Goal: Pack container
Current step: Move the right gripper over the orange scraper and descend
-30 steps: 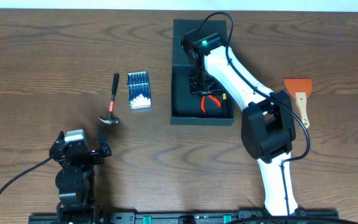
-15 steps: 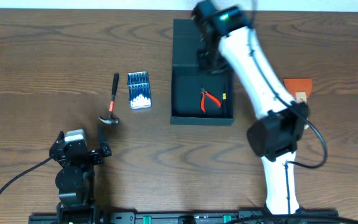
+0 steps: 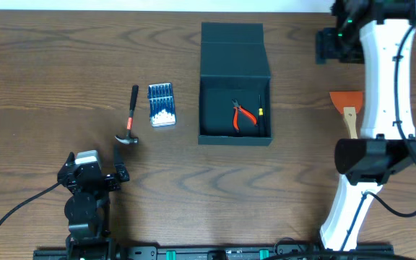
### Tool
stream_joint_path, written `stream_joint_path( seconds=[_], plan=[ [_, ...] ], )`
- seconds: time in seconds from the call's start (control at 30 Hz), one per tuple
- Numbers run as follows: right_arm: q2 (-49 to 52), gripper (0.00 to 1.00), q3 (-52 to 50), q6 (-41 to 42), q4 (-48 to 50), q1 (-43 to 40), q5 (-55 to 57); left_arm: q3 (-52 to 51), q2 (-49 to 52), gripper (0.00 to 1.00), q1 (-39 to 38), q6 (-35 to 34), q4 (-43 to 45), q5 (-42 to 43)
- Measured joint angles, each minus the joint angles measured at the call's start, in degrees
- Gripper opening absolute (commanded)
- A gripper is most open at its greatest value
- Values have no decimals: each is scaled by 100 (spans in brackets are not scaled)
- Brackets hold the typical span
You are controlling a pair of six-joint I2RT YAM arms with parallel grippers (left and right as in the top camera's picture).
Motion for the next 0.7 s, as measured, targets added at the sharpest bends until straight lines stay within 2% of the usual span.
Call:
stream_joint_path(
  seconds=[0.17, 0.5, 0.7],
  plan=[
    [-2, 77, 0, -621, 22, -479, -179, 0, 0, 98, 0, 0, 0, 0],
    [-2, 77, 0, -1681, 238, -1749, -2116, 0, 0, 99, 0, 0, 0, 0],
    [-2, 76, 0, -2181, 33, -2164, -2479, 0, 0, 99, 0, 0, 0, 0]
  ],
)
